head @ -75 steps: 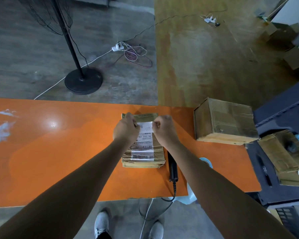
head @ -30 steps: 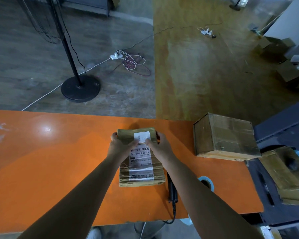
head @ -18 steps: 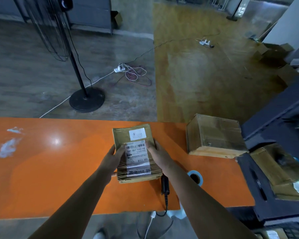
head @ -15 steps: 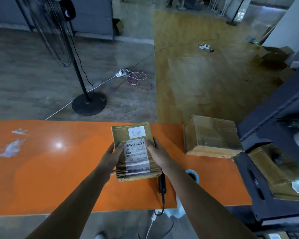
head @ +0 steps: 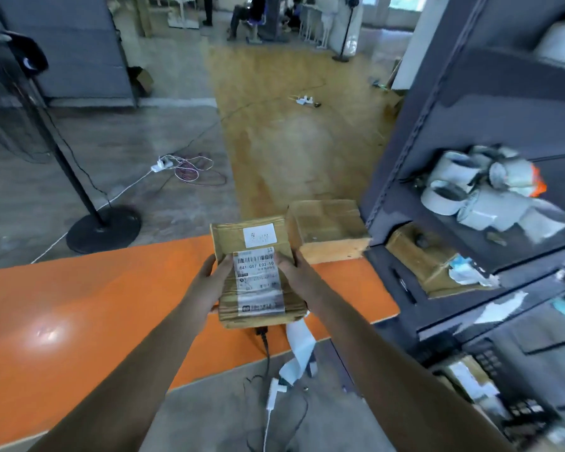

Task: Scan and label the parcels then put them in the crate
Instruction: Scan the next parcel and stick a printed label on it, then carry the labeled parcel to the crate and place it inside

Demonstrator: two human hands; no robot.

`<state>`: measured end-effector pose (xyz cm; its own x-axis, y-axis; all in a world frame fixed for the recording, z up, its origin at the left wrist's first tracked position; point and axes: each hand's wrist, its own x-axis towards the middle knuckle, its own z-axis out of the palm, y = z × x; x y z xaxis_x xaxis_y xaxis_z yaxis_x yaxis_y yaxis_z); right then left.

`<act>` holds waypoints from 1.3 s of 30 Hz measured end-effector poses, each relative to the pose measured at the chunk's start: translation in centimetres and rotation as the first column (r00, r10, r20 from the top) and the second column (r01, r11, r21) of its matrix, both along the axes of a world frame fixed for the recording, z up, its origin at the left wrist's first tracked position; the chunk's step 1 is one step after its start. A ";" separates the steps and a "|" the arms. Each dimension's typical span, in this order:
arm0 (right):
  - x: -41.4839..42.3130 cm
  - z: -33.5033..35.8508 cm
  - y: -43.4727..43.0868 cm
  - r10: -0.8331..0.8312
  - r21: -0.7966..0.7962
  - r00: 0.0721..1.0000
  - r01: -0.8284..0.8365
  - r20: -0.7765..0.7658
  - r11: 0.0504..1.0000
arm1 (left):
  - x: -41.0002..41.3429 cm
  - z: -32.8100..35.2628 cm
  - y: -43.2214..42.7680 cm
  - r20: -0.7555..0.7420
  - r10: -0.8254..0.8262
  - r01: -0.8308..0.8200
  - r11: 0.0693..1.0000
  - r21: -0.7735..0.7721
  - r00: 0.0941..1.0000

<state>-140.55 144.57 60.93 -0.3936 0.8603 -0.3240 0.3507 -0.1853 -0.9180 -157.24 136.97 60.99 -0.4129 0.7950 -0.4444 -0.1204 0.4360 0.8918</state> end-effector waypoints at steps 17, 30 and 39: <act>17.3 -0.5 -29.7 -0.802 -0.025 0.598 0.801 0.001 0.598 | 17.8 -1.4 -13.6 0.004 -0.773 0.773 0.635 0.021 0.635; 32.2 -0.8 -55.2 -0.984 0.163 0.128 0.976 0.124 0.147 | 38.4 -1.3 -32.9 -0.166 -0.968 0.982 0.186 0.013 0.185; 48.1 0.0 -76.8 -0.975 0.294 -0.122 0.954 0.184 -0.064 | 57.9 -1.0 -54.7 -0.433 -0.900 0.994 -0.094 0.062 -0.058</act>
